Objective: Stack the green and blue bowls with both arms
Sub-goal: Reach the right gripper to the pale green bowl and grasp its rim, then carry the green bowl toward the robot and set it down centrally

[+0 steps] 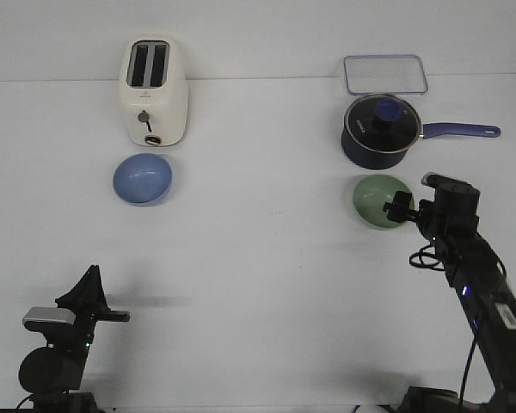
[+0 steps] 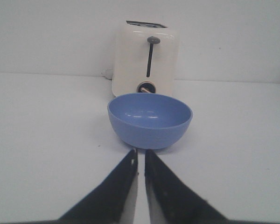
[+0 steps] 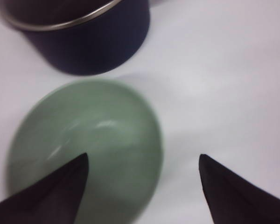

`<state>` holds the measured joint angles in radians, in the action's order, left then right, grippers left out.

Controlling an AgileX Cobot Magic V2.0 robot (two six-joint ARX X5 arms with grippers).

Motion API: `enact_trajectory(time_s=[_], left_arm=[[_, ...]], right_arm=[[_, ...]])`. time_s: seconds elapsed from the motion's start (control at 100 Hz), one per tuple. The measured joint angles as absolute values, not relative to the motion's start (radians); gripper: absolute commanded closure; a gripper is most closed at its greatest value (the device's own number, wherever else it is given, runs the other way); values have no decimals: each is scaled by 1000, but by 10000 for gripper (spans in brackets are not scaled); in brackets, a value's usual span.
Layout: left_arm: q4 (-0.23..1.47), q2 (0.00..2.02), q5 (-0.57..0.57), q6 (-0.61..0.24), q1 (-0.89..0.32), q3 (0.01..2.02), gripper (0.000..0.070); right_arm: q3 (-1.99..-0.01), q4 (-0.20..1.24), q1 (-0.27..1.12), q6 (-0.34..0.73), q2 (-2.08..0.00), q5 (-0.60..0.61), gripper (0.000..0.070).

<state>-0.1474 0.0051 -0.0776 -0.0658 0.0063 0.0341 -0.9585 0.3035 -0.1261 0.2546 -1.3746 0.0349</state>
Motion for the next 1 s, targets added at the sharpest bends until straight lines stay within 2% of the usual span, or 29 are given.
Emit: enact_trajectory(time_s=[0.17,0.22,0.27,0.38,0.43,0.67,0.87,1.0], left_arm=[[-147,5,-78,-66,6,34,685],[-147,5,-78,-65,6,34,685],[-147,5,-78,-66,6,34,685],[-147,5,-78,-66,6,34,685],[-147,5,-78,-66,6,34,685],[-147,5,-78,-65,6,34,685],[-147,5,-78,-66,6,34,685],[-147,5,-78,-66,6,34,685]], right_arm=[[-1090,370,-145,223,-1570,60,212],[-1110,379,-145,219,-1613,61,247],[-1123,385,-145,215,-1646,66,329],[-1127,398,-145,213,-1676,76,610],[-1128,401,-145,213,-1676,77,700],[-1134,440,-153,183,-1605,92,700],[-1134,546,-157,179,-1386,244,700],[-1096,570,-94,178,-1226,272,700]])
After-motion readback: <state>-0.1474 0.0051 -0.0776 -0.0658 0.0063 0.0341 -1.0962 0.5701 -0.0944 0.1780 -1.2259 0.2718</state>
